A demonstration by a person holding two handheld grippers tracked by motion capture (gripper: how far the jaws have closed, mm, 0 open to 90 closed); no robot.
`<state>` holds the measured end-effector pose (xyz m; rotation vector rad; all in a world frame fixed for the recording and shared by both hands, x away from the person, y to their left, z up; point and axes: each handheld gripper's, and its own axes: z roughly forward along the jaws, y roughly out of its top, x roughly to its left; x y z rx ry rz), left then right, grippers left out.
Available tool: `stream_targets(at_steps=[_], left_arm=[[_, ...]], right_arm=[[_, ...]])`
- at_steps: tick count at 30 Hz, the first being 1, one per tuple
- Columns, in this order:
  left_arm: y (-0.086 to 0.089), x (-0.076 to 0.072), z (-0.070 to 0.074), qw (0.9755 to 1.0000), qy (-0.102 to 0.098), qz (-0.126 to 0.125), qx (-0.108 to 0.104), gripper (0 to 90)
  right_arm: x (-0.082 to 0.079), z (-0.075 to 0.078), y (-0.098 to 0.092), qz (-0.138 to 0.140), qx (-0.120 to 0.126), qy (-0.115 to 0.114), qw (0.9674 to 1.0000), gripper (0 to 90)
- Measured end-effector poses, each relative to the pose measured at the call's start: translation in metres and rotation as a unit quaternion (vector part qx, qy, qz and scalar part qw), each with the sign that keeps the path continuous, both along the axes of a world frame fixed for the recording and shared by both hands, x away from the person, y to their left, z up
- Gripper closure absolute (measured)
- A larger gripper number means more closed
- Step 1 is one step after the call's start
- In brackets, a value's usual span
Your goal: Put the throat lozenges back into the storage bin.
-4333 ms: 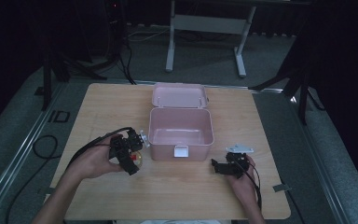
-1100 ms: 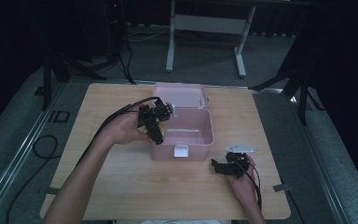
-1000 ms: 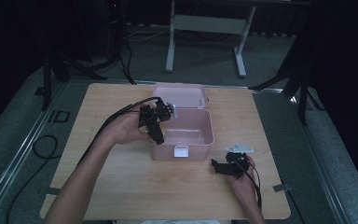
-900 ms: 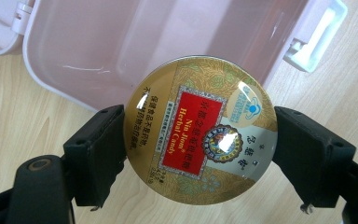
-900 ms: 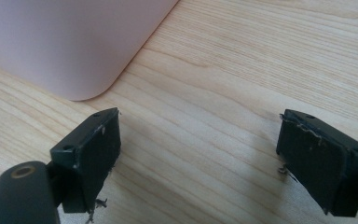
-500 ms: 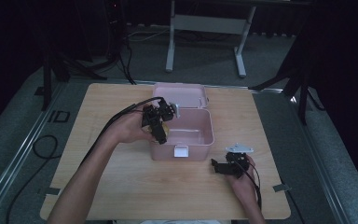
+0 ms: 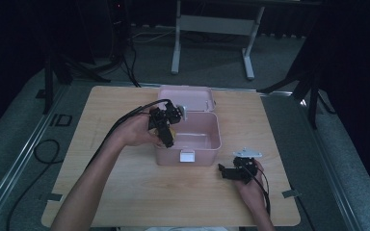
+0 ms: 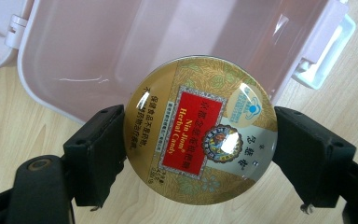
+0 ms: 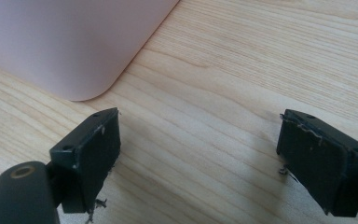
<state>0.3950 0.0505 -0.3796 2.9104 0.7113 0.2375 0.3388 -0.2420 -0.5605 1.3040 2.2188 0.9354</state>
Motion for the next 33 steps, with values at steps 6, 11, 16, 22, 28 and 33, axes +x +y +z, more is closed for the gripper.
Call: stream_targets(at_steps=[6,11,16,22,28,33], left_arm=[[0.000,0.001,0.000,1.0000,0.000,0.001,-0.001,20.9],[-0.001,0.001,0.000,1.0000,0.000,0.000,-0.001,20.9],[-0.003,0.001,-0.001,1.0000,0.000,0.001,-0.005,20.5],[0.000,0.001,0.005,0.9997,-0.014,0.008,-0.017,15.3],[0.009,0.001,0.006,0.9995,-0.023,0.015,-0.018,16.0],[0.024,0.000,0.006,0.9988,-0.025,0.030,-0.029,20.4]], right_arm=[[0.000,0.000,0.000,0.000,0.000,0.000,1.0000,13.1],[0.000,0.000,0.000,0.000,0.000,0.000,1.0000,13.1],[0.000,0.000,0.000,0.000,0.000,0.000,1.0000,13.1],[0.000,0.000,0.000,0.000,0.000,0.000,1.0000,13.0],[0.000,0.000,0.000,0.000,0.000,0.000,1.0000,13.0],[0.000,0.000,0.000,0.000,0.000,0.000,1.0000,13.0]])
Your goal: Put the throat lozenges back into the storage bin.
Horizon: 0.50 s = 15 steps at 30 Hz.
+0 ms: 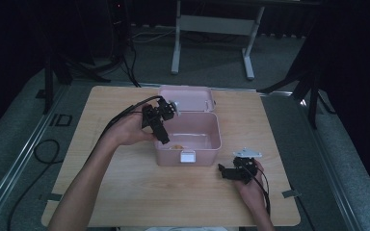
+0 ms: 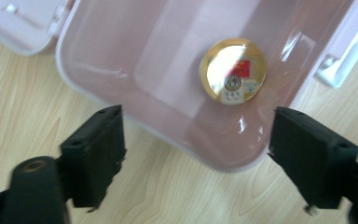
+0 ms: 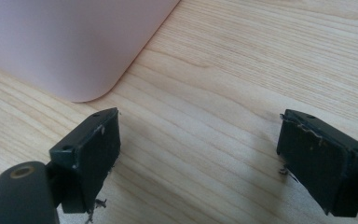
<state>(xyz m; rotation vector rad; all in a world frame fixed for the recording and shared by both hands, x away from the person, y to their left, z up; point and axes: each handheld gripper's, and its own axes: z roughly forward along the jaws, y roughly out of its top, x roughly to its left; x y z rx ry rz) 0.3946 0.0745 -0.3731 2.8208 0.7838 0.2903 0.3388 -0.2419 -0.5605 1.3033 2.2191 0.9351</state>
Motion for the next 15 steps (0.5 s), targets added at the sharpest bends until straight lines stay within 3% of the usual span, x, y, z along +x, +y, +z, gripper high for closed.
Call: stream_targets(at_steps=[15], left_arm=[[0.056,-0.011,0.000,0.9981,-0.027,0.054,0.012,23.6]], right_arm=[[0.000,0.000,0.000,0.000,0.000,0.000,1.0000,13.0]])
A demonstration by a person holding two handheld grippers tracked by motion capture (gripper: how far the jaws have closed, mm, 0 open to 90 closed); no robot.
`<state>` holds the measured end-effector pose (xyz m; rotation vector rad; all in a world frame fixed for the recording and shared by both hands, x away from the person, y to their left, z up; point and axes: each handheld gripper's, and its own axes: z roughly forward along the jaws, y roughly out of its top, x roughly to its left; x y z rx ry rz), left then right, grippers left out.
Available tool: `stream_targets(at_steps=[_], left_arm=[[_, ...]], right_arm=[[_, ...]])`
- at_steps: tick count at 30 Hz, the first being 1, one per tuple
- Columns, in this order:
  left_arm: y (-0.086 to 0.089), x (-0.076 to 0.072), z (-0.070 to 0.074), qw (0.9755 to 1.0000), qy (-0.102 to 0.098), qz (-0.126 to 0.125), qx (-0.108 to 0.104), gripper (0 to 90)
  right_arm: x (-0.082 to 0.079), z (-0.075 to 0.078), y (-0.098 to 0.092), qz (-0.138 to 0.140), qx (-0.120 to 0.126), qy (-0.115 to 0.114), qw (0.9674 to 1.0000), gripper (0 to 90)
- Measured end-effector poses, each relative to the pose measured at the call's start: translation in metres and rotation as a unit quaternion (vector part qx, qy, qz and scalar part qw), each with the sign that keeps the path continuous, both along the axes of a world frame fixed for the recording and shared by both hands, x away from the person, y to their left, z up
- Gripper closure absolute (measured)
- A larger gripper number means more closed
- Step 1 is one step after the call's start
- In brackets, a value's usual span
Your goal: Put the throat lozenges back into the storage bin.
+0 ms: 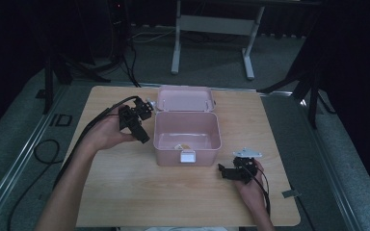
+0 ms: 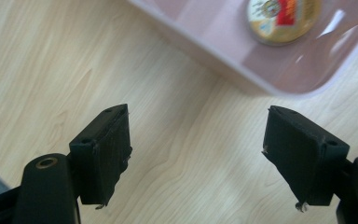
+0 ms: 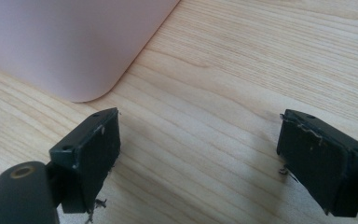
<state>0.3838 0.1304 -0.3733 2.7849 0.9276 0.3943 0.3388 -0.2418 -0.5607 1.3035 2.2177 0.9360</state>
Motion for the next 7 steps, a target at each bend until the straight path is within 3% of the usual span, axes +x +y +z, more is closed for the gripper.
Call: stream_targets(at_steps=[7], left_arm=[[0.020,-0.005,-0.004,0.9993,-0.013,0.023,0.027,23.6]], right_arm=[[0.000,0.000,0.000,0.000,0.000,0.000,1.0000,13.0]])
